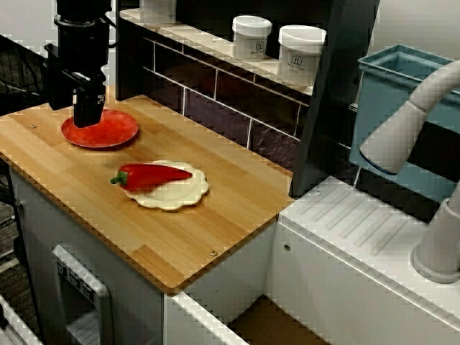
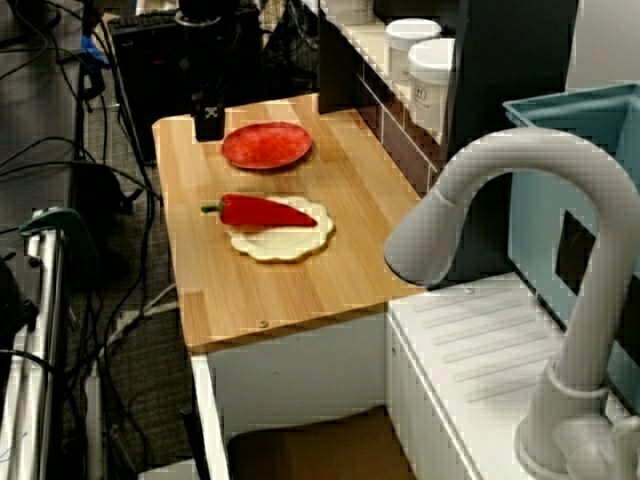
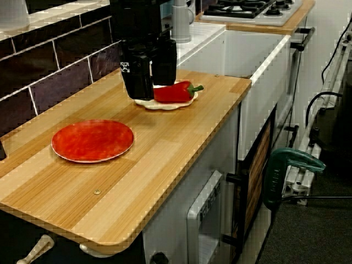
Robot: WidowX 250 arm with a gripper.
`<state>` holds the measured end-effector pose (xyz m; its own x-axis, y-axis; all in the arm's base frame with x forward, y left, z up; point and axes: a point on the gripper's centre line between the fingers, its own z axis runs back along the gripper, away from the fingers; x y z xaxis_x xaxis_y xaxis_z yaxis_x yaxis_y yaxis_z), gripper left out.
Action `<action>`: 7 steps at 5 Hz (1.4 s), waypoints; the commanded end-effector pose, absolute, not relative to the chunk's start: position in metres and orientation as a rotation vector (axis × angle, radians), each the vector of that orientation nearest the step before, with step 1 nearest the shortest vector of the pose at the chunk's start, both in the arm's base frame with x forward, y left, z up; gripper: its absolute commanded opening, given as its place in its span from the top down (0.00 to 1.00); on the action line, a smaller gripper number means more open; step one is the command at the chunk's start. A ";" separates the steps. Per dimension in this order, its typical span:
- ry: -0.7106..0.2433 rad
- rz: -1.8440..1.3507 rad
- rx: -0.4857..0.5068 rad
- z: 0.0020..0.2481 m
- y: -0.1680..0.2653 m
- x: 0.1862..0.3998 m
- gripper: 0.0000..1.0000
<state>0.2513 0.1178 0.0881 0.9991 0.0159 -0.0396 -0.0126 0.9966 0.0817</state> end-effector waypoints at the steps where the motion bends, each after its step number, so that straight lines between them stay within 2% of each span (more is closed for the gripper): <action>1: -0.005 0.026 0.122 0.098 0.130 0.254 0.00; 4: 0.012 0.037 0.138 0.089 0.137 0.257 0.00; 7: -0.047 -0.166 0.164 0.090 0.118 0.254 0.00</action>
<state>0.2556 0.1144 0.0730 0.9882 -0.1527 -0.0097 0.1526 0.9790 0.1349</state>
